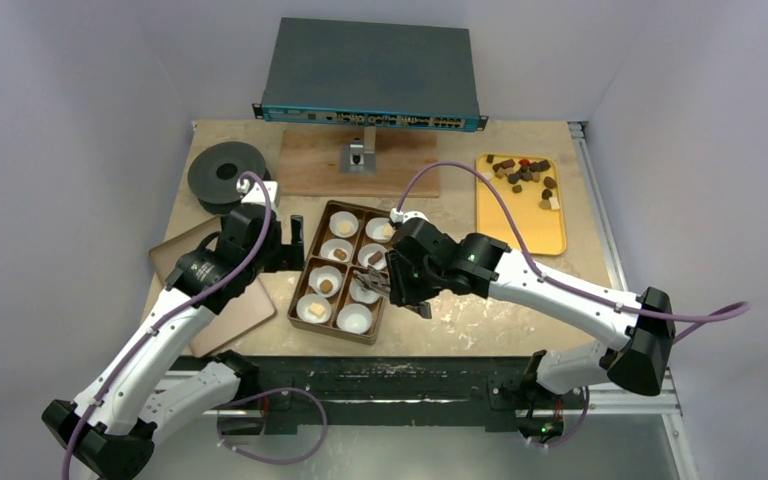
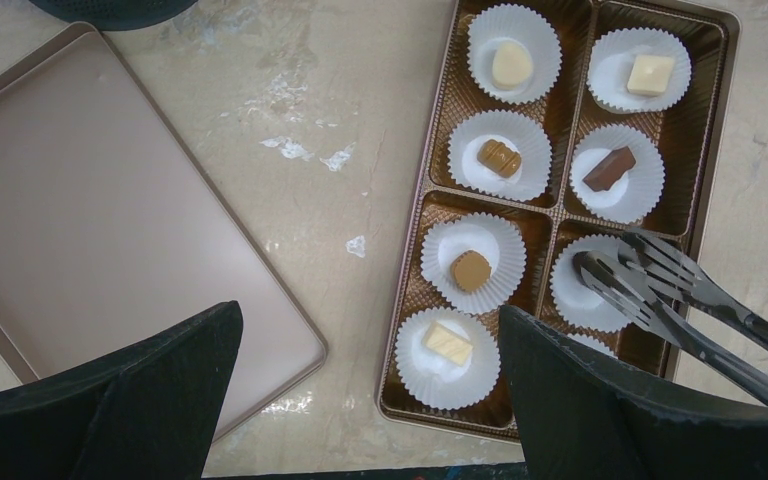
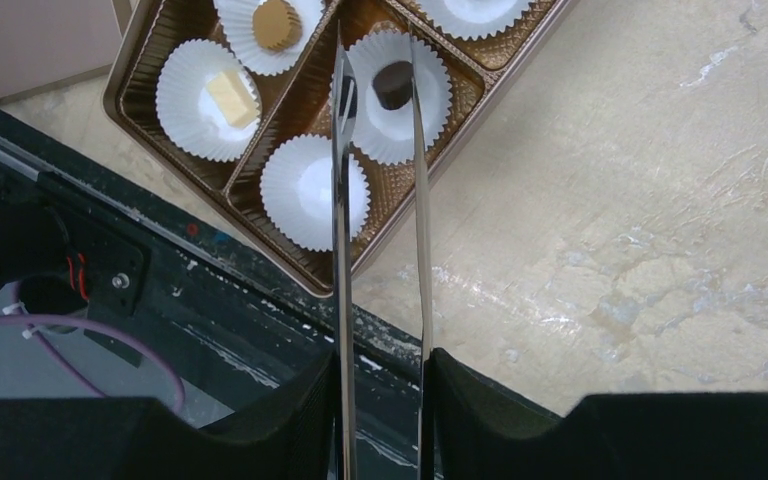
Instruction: Pack the chocolate
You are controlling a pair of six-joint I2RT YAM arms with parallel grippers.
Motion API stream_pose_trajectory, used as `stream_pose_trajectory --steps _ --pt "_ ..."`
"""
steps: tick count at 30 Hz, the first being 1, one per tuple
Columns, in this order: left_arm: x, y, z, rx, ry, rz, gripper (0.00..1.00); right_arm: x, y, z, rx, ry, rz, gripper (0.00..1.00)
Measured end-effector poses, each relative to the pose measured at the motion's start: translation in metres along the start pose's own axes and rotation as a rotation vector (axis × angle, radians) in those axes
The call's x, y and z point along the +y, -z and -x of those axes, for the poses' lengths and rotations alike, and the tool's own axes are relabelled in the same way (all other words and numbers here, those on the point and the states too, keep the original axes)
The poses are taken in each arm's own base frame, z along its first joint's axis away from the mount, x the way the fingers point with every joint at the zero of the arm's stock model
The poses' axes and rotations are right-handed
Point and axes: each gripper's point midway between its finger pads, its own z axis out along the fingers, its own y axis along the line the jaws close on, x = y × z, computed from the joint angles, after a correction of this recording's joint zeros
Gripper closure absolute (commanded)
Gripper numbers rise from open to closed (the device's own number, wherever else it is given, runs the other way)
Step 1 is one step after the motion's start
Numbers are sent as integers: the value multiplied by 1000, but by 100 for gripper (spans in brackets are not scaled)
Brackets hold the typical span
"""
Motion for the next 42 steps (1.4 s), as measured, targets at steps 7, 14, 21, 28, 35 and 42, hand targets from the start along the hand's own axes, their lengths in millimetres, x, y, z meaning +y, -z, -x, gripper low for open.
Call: stream_pose_trajectory --steps 7,14,21,28,35,42 --pt "0 0 0 0 0 0 0 -1 -1 -1 6 5 -5 56" --pt "0 0 0 1 0 1 0 -2 5 6 -14 4 -21 54" --pt "0 0 0 0 0 1 0 -16 15 38 -93 -41 -45 54" --pt "-1 -6 -4 26 -11 9 0 -54 28 68 -173 -122 -95 53" --pt "-4 -10 -7 50 -23 1 0 -104 36 83 -220 -233 -172 53" --pt "-3 -10 -7 50 -24 2 0 -163 37 88 -214 -346 -310 53"
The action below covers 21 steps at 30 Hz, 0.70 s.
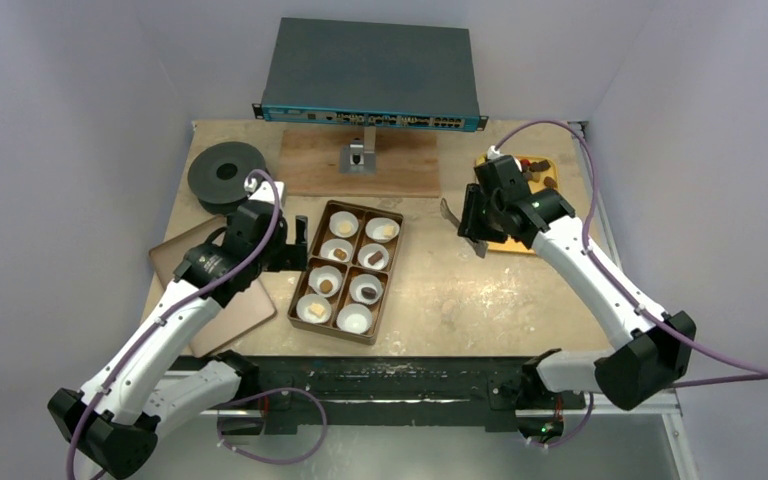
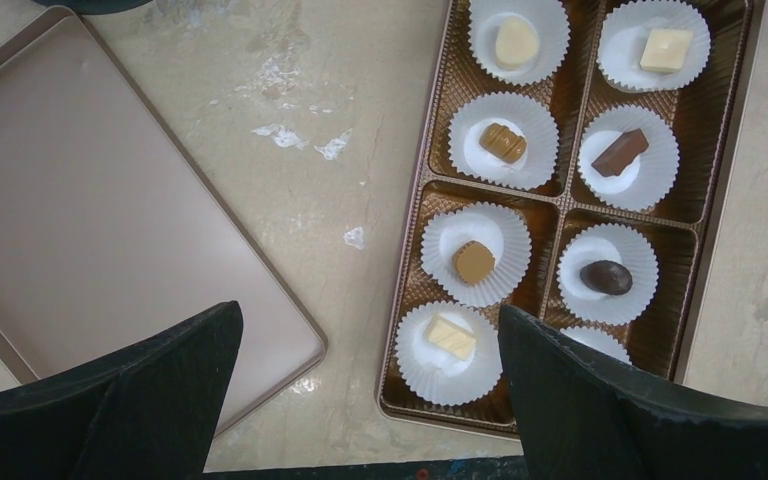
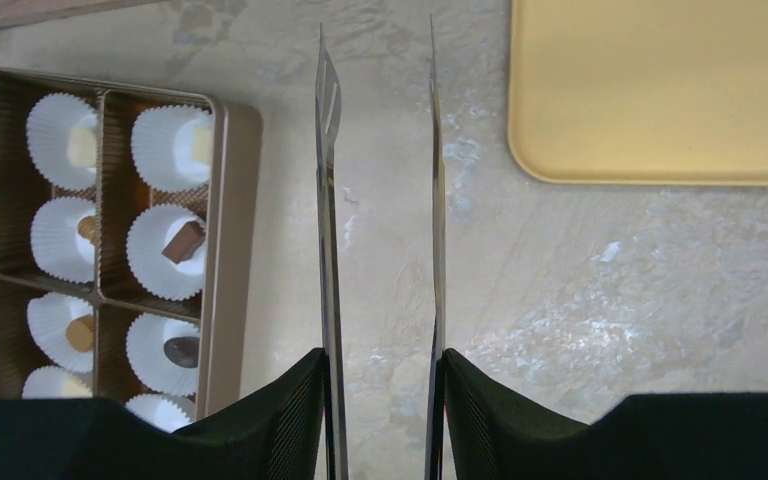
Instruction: Pack the chocolate
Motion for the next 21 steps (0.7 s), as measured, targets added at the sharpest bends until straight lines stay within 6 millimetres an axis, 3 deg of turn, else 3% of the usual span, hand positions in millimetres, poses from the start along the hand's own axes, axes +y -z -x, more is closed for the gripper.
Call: stream_pose_trajectory --steps 5,13,21 --pt "-1 3 1 -9 4 -13 0 -17 -10 15 6 -35 -59 53" --pt "-5 5 0 -5 6 -40 0 -33 -4 52 -74 -106 -83 53" --pt "-9 6 -1 -1 7 -63 0 -57 -6 71 -122 -170 -113 53"
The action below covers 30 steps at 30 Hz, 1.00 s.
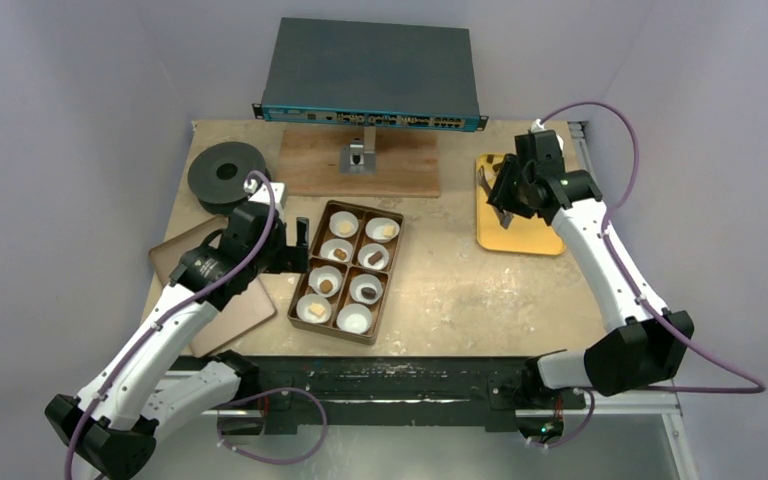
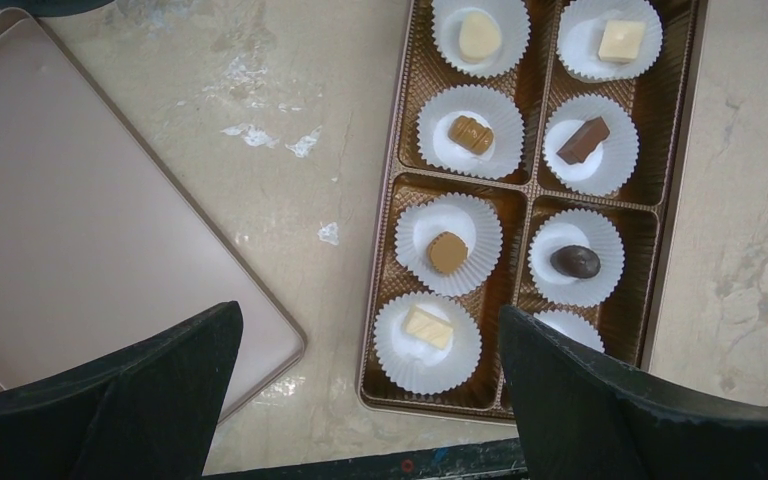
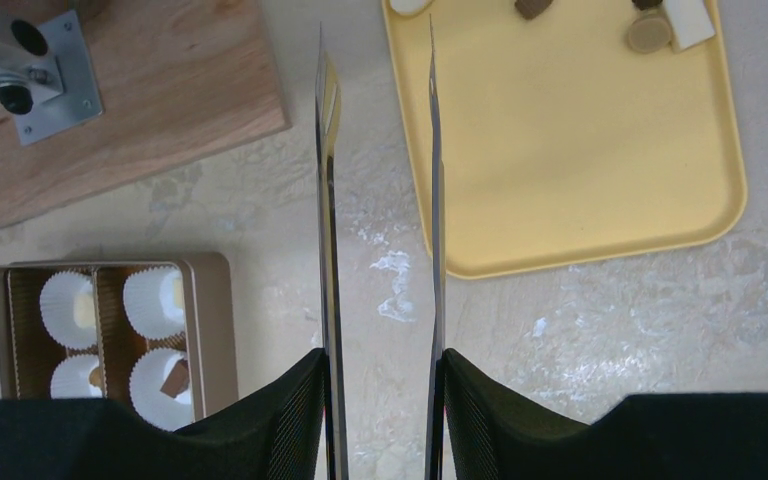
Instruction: Pack the chocolate
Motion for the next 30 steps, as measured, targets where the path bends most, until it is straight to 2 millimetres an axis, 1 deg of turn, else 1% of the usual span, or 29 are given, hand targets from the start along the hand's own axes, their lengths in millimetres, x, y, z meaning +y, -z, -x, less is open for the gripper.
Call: stream_pose_trajectory --steps 8,10,13,17,19,23,27,30 --pt "-4 1 -1 4 1 -26 0 -15 -8 20 -47 -47 -22 53" --pt "-5 1 -1 6 1 -31 0 -18 -15 24 -51 -58 -29 53" --pt "-6 2 -1 7 1 -35 0 -25 -34 27 -37 -73 -52 53" --pt "-6 1 -2 9 1 -35 0 -40 -60 28 -5 -99 -88 53" --pt "-6 1 -2 10 1 -35 0 -50 -70 29 6 -111 -111 54" --pt "-7 0 -3 18 -1 -35 0 -63 -82 33 8 -126 -136 54" --pt "-7 -2 -4 25 -3 -33 0 -70 -91 35 7 -133 -148 55" --pt "-7 -3 -4 27 -4 -33 0 -72 -101 32 23 -128 -157 55"
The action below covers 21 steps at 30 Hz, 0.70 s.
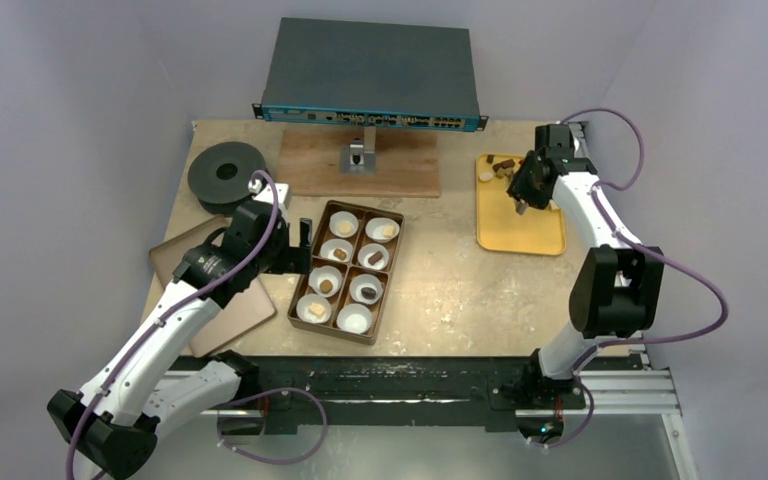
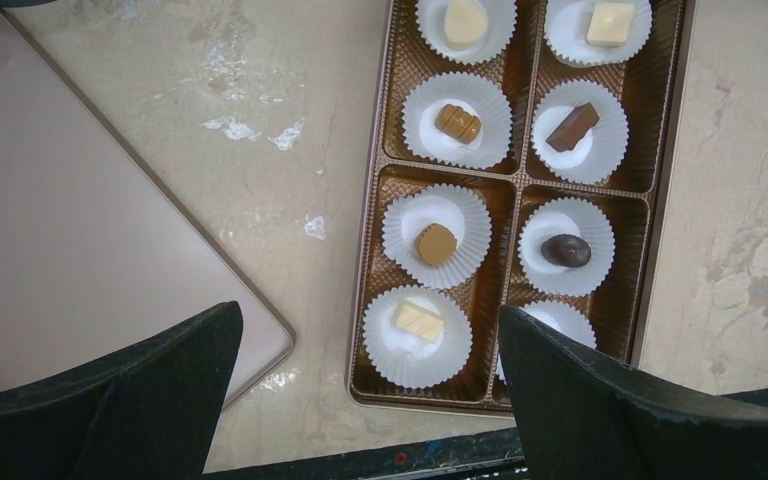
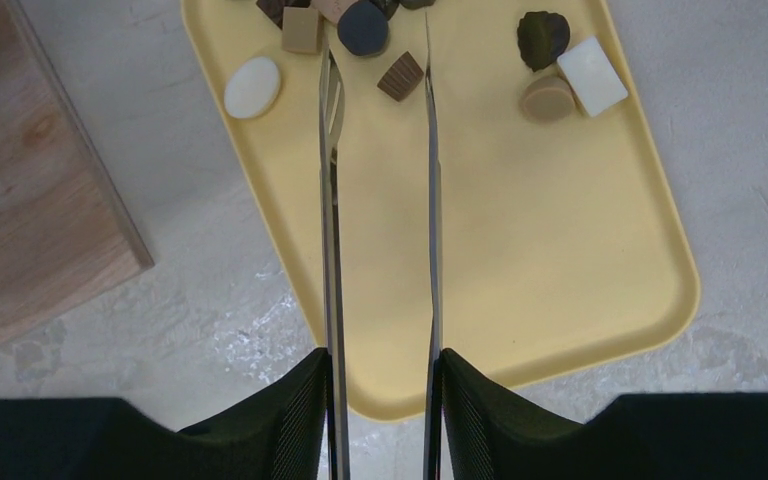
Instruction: Pack the chocolate
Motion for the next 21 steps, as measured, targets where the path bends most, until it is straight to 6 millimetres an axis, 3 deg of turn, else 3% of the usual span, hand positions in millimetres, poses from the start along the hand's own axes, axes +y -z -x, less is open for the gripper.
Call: stream_pose_trajectory --steps 8,21 --pt "0 -2 -1 9 -2 4 0 -3 -25 -11 45 16 -28 58" --pt "0 -4 -2 16 -4 6 0 -3 -28 -12 48 20 -29 67"
